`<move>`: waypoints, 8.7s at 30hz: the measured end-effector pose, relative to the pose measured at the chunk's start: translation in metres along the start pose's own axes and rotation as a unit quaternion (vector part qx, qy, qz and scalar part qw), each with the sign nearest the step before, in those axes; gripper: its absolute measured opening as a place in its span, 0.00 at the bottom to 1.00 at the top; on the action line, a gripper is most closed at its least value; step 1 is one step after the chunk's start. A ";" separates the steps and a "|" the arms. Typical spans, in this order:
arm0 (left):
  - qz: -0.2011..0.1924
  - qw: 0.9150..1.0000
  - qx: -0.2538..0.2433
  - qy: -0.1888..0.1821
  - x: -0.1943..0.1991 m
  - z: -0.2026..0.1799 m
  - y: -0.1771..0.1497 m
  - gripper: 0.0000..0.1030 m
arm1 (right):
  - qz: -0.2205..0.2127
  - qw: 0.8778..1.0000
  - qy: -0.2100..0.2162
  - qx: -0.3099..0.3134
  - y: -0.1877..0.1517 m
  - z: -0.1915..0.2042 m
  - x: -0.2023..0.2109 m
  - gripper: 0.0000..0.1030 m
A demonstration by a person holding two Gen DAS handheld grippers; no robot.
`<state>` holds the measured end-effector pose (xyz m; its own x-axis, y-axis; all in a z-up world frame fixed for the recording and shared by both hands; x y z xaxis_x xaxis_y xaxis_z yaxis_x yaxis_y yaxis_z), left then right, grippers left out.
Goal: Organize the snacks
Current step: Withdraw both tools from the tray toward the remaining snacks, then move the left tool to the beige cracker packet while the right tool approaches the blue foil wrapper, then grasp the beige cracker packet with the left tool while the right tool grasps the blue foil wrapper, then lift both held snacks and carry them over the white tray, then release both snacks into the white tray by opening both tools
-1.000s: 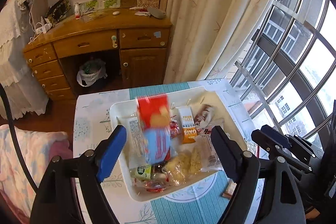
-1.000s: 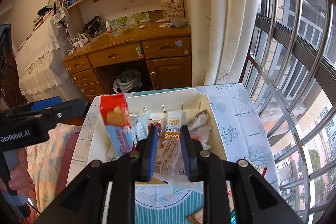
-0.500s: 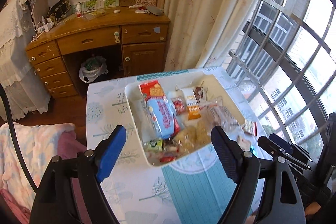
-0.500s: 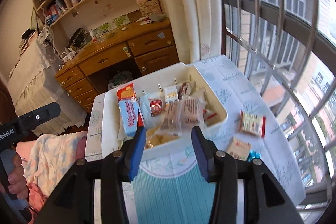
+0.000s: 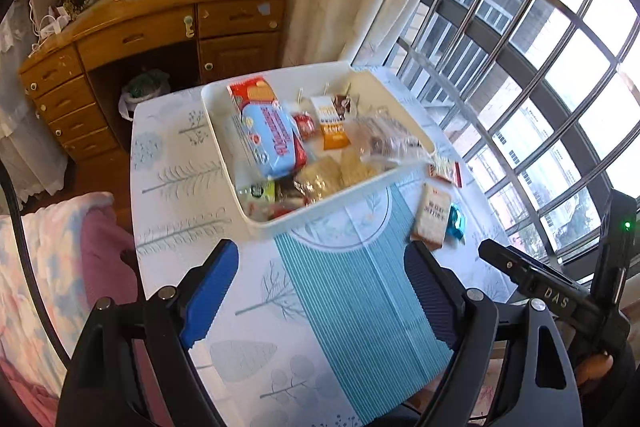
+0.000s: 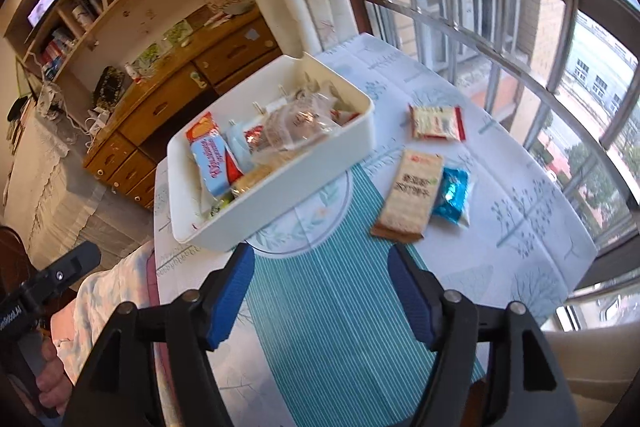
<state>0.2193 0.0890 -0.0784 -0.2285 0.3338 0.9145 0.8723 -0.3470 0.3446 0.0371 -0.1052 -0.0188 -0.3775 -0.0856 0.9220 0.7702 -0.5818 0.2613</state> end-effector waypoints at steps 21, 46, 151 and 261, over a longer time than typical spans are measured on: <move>0.030 0.999 -0.007 0.038 -0.080 -0.094 -0.001 0.82 | 0.172 0.973 0.043 -0.149 0.048 -0.127 -0.068 0.68; 0.121 0.988 -0.055 0.076 -0.227 -0.187 0.004 0.83 | 0.335 0.935 0.004 -0.115 0.121 -0.166 -0.157 0.55; 0.108 0.973 0.201 0.023 -0.152 -0.013 -0.105 0.25 | 0.338 0.935 0.062 0.087 0.060 0.008 -0.120 0.32; -0.093 0.993 0.057 0.055 -0.051 -0.002 0.140 0.55 | -0.066 0.969 0.025 0.236 0.136 0.131 -0.034 0.33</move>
<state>0.3518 0.0216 -0.0768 -0.4301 0.2818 0.8577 0.8528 -0.1849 0.4884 0.2223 -0.0753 0.0234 -0.5041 -0.0817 0.8598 0.8585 -0.1562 0.4885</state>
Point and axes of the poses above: each gripper's, at about its wrist camera, not at the fingertips, and x roughly against the way its jaws point, z to its left, y to its top, the point moved 2 cm from there along -x, roughly the way its jaws point, and after that the axes turned 10 degrees about z, right-handed, at the moved point
